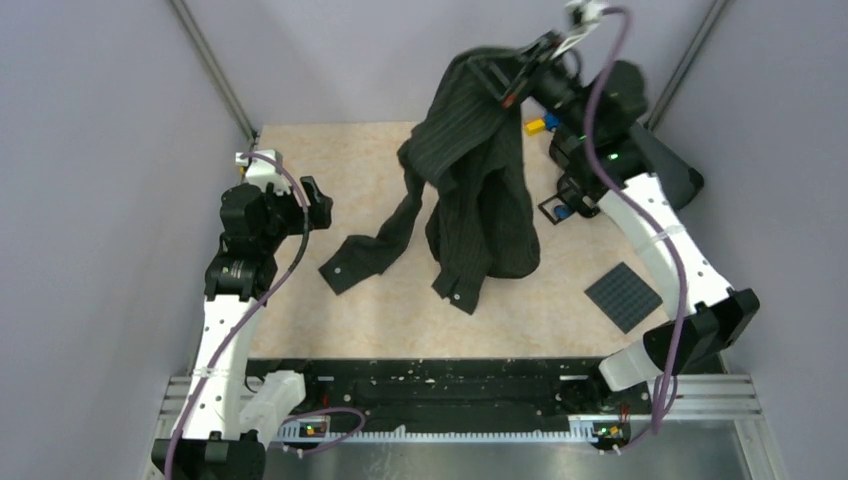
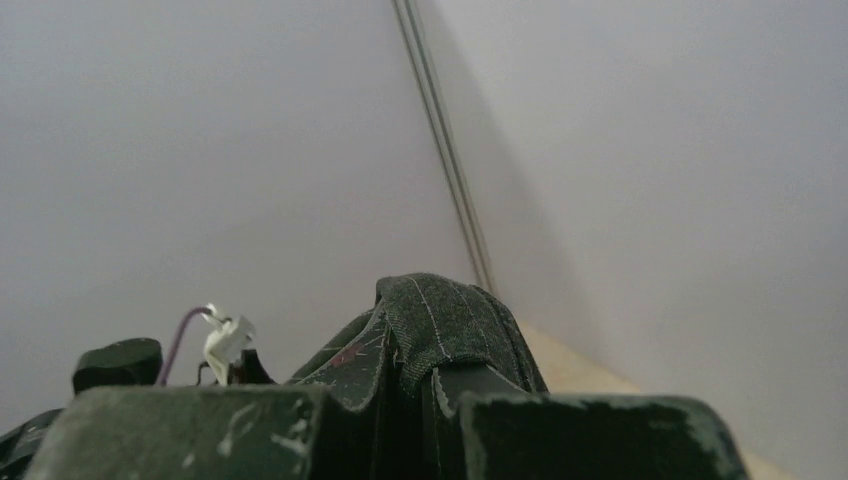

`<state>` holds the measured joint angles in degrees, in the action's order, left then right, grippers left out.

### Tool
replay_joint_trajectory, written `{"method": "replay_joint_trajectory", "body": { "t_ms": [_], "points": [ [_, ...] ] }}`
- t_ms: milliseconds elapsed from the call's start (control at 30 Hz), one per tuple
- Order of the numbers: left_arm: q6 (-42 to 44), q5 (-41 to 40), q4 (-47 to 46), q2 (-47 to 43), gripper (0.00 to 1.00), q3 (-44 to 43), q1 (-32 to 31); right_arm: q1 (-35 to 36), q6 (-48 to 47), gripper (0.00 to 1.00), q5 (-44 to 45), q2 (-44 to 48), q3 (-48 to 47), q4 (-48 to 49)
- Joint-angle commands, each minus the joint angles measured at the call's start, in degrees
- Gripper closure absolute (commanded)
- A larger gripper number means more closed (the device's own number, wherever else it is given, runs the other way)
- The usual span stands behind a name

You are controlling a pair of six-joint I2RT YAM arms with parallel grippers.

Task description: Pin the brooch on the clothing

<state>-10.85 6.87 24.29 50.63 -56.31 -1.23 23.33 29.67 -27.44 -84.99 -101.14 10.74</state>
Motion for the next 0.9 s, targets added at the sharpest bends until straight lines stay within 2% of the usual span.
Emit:
{"method": "replay_joint_trajectory", "body": {
  "t_ms": [0,133,167,267,333,400,467,567,667,767,867],
  "points": [
    [-0.75,-2.17,-3.92,-2.12,0.04,1.48,-0.08,11.89,-6.75,1.0,17.18,0.68,12.79,-0.19],
    [-0.45,-4.01,-4.66,-2.29,0.03,2.21,-0.03,21.73,-10.65,1.0,27.07,-3.96,16.64,-6.86],
    [-0.43,-4.33,-4.56,-1.97,0.03,2.25,0.0,24.14,-11.47,0.95,29.93,-5.21,17.28,-8.61],
    [-0.31,-4.32,-4.19,-0.76,0.04,1.97,-0.01,32.23,-14.41,0.6,36.9,-6.25,21.14,-10.61],
    [-0.22,-3.56,-4.04,-0.16,0.04,1.83,-0.05,36.02,-15.06,0.34,41.22,-3.81,24.65,-10.65],
    [0.01,-1.78,-4.93,-0.29,0.04,2.16,-0.04,36.71,-14.06,0.2,40.43,0.1,28.24,-10.04],
    [-0.03,0.94,-6.27,-0.59,0.04,3.0,-0.13,36.76,-13.78,0.1,42.61,4.35,30.84,-11.97],
    [-2.98,6.41,-7.67,0.21,0.05,4.09,-0.27,36.35,-14.99,0.05,49.92,8.79,33.22,-17.99],
    [-10.73,10.03,-10.28,2.71,0.11,7.09,-2.69,33.01,-14.47,0.01,53.53,11.53,36.51,-23.07],
    [-14.76,7.12,-14.07,4.6,0.12,11.46,-9.17,24.51,-9.76,0.01,48.82,14.11,40.98,-26.42],
    [-16.39,2.4,-14.6,7.46,0.11,11.87,-15.53,15.21,-6.44,0.01,42.4,16.63,47.83,-24.02]
  ]
}}
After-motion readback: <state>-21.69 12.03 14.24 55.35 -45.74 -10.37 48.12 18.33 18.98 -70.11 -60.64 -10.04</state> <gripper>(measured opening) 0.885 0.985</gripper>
